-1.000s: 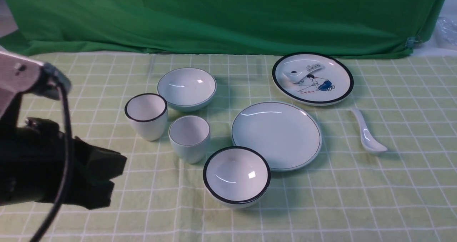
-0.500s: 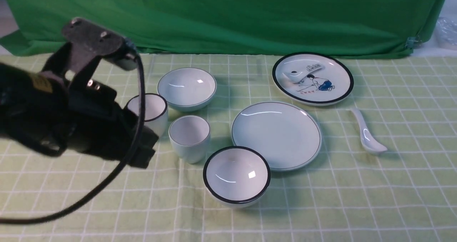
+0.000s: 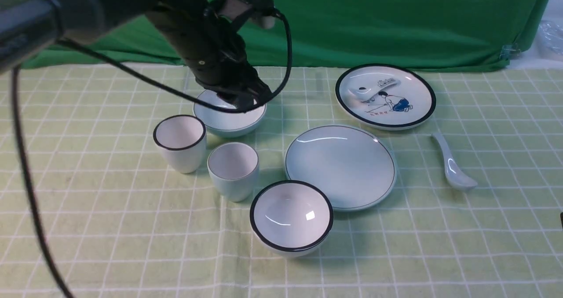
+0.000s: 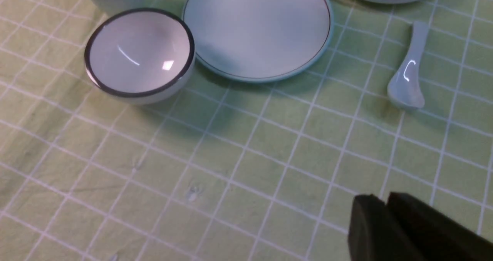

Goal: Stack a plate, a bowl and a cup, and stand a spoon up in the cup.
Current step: Use the left arm to grab a blue rice bowl

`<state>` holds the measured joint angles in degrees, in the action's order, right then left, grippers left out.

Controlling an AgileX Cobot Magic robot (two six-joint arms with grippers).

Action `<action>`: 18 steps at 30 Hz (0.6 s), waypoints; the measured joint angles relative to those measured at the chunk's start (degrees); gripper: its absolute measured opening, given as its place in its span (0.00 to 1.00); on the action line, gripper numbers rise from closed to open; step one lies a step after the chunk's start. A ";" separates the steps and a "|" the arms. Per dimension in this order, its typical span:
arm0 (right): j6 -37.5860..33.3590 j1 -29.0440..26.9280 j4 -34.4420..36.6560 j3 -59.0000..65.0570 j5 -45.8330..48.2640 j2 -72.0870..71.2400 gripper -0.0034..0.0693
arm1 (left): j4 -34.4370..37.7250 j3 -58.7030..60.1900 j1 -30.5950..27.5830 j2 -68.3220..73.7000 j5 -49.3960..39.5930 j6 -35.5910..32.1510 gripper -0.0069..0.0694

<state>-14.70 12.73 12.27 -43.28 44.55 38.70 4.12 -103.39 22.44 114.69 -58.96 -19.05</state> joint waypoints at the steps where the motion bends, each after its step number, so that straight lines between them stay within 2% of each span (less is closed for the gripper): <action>1: -0.07 0.00 0.00 0.00 0.00 0.02 0.17 | -1.23 -2.81 0.00 2.78 -0.60 1.02 0.42; 3: -0.07 0.05 0.00 0.00 0.00 0.07 0.17 | -4.12 -8.04 0.00 7.80 -1.31 3.03 0.53; 7: -0.11 0.04 -0.03 0.00 0.00 0.07 0.17 | -3.71 -16.37 0.00 15.24 -2.61 4.18 0.64; 13: -0.11 0.04 -0.06 0.00 0.00 0.07 0.17 | -1.82 -19.86 0.12 19.48 -2.72 4.18 0.64; 18: -0.11 0.04 -0.11 0.00 0.04 0.07 0.17 | -5.86 -20.11 0.18 23.06 -1.35 4.18 0.57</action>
<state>-14.82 12.77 12.16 -43.28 44.59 38.77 -1.73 -123.50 22.62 137.75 -60.32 -14.87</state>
